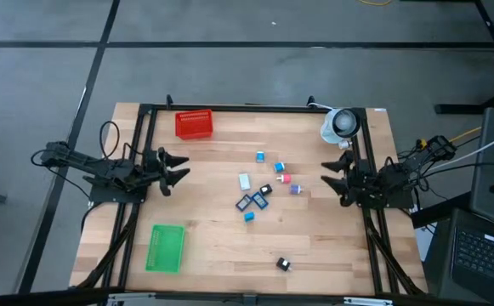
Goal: Pick & Place Office items
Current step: Put the light blue digital timer into the green bin
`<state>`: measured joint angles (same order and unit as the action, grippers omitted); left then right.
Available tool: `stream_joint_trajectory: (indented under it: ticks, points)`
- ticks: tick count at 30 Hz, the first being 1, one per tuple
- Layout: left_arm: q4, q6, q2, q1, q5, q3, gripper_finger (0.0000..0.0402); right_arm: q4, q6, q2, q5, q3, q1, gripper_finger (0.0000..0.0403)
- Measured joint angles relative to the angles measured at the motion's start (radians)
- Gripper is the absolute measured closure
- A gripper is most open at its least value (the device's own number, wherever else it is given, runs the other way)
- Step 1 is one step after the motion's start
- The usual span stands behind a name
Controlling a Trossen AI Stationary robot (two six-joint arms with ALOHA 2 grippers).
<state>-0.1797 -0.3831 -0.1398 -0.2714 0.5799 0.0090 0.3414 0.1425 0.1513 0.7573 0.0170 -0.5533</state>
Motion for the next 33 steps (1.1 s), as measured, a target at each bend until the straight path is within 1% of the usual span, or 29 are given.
stream_joint_trajectory:
  ticks: [2, 5, 9, 11, 13, 16, 18, 21, 24, 26, 28, 29, 30, 32, 33]
  points:
    - [-0.037, -0.008, 0.000, -0.001, -0.044, 0.000, 0.0162, -0.007, -0.031, 0.000, 0.069, 0.000, 0.000, 0.0156]
    - [-0.101, -0.024, 0.000, -0.001, -0.064, 0.000, 0.0162, 0.005, -0.079, 0.000, 0.184, 0.000, 0.003, 0.0156]
    - [-0.211, -0.069, 0.000, -0.001, -0.089, 0.000, 0.0162, 0.018, -0.040, 0.000, 0.400, 0.000, 0.017, 0.0156]
    - [-0.246, -0.082, 0.000, -0.001, -0.091, 0.000, 0.0162, 0.015, -0.024, 0.000, 0.488, 0.000, 0.023, 0.0156]
    - [-0.239, -0.065, 0.000, -0.001, -0.102, 0.000, 0.0162, 0.010, 0.002, 0.000, 0.576, 0.000, 0.028, 0.0156]
    - [-0.202, -0.029, -0.007, -0.001, -0.082, 0.000, 0.0162, 0.010, 0.033, 0.000, 0.647, 0.000, 0.031, 0.0156]
    - [-0.184, -0.030, -0.007, -0.001, -0.041, 0.000, 0.0162, 0.007, 0.033, 0.000, 0.653, 0.000, 0.031, 0.0156]
    - [-0.173, -0.033, -0.007, -0.001, 0.050, 0.000, 0.0162, 0.003, 0.018, 0.000, 0.633, 0.000, 0.031, 0.0156]
    - [-0.134, 0.007, -0.007, -0.001, 0.106, 0.000, 0.0162, 0.005, -0.063, 0.000, 0.625, 0.000, 0.031, 0.0156]
    - [-0.095, -0.017, -0.007, -0.001, 0.140, 0.000, 0.0162, 0.021, -0.131, 0.000, 0.647, 0.000, 0.035, 0.0156]
    - [-0.078, -0.031, -0.009, 0.000, 0.126, 0.000, 0.0162, 0.022, -0.143, 0.000, 0.649, 0.000, 0.042, 0.0156]
    - [-0.079, -0.035, -0.015, 0.000, 0.099, 0.000, 0.0162, 0.022, -0.128, 0.000, 0.637, 0.000, 0.045, 0.0156]
    - [-0.079, -0.042, -0.023, 0.001, 0.059, 0.000, 0.0162, 0.022, -0.122, 0.000, 0.611, 0.000, 0.048, 0.0156]
    - [-0.082, -0.036, -0.037, 0.003, -0.035, 0.002, 0.0162, 0.022, -0.121, 0.000, 0.528, 0.000, 0.056, 0.0156]
    - [-0.071, -0.034, -0.052, 0.004, -0.060, 0.006, 0.0162, 0.022, -0.121, 0.000, 0.480, 0.000, 0.062, 0.0156]
